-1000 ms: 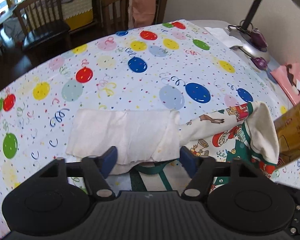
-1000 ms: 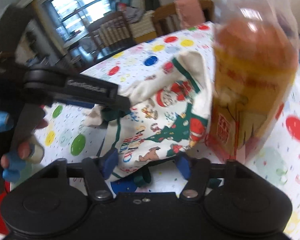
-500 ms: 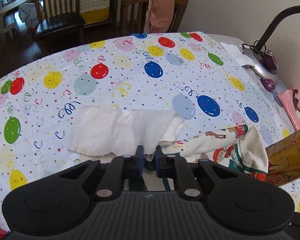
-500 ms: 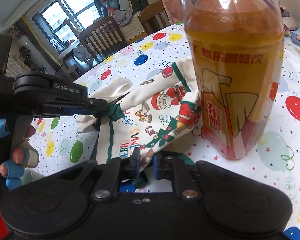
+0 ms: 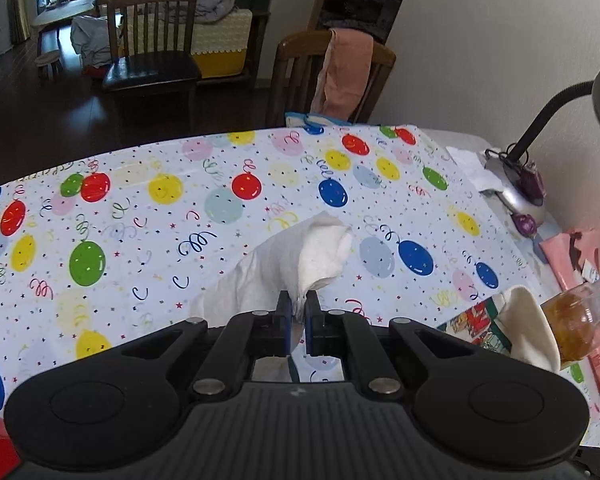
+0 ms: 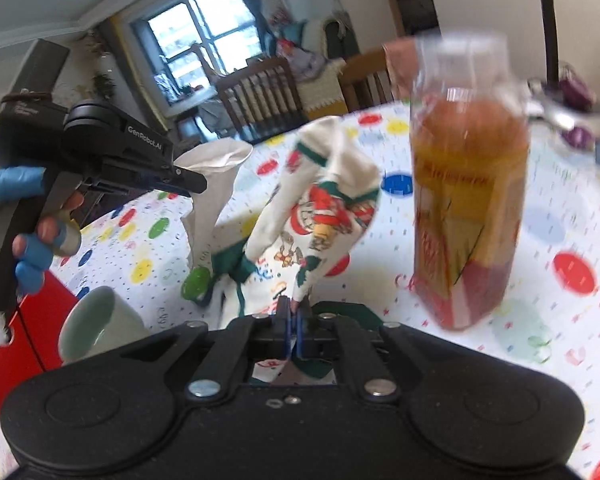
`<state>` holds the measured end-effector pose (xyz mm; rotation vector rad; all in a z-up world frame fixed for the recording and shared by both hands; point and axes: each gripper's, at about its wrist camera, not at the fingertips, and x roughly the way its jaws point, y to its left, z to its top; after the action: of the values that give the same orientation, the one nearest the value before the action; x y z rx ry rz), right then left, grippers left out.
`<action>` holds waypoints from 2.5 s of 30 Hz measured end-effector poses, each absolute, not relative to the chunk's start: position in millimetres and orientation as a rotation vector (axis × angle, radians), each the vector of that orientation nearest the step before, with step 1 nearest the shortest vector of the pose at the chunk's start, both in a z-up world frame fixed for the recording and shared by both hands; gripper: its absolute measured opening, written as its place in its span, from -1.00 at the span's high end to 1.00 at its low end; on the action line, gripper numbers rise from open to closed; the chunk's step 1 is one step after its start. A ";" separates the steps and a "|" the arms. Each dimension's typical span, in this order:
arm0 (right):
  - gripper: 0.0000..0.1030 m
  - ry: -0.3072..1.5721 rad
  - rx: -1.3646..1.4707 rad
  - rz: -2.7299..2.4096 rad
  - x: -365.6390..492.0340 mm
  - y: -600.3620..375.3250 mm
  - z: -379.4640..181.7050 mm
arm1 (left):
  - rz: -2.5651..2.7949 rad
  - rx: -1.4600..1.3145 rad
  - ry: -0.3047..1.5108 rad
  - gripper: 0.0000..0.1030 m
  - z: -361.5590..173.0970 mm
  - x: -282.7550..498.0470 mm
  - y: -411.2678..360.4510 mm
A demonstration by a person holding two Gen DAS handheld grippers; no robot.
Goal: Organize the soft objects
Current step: 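Carry the white tissue and Christmas cloth with both tools over the red box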
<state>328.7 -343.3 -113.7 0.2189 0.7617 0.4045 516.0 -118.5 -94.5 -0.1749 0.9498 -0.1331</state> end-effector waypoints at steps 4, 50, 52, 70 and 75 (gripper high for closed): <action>0.99 0.730 0.187 0.440 314.1 -354.1 -94.6 | -0.143 -0.210 0.946 0.89 -80.4 506.7 -113.2; 1.00 0.653 0.125 0.809 245.8 -279.3 107.0 | -0.070 -0.421 0.787 0.88 82.5 243.9 37.5; 1.00 0.642 0.121 0.840 244.5 -259.6 116.6 | -0.050 -0.414 0.774 0.88 89.5 233.9 52.3; 1.00 0.619 0.065 0.982 234.7 -94.7 128.2 | 0.101 -0.331 0.750 0.88 112.9 185.6 181.3; 1.00 0.680 0.057 0.966 235.0 -66.5 105.7 | 0.118 -0.335 0.798 0.88 91.0 193.2 209.1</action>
<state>235.0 -66.5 105.7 0.0573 0.6800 0.9659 193.2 209.1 91.0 -0.3353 0.7975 0.1177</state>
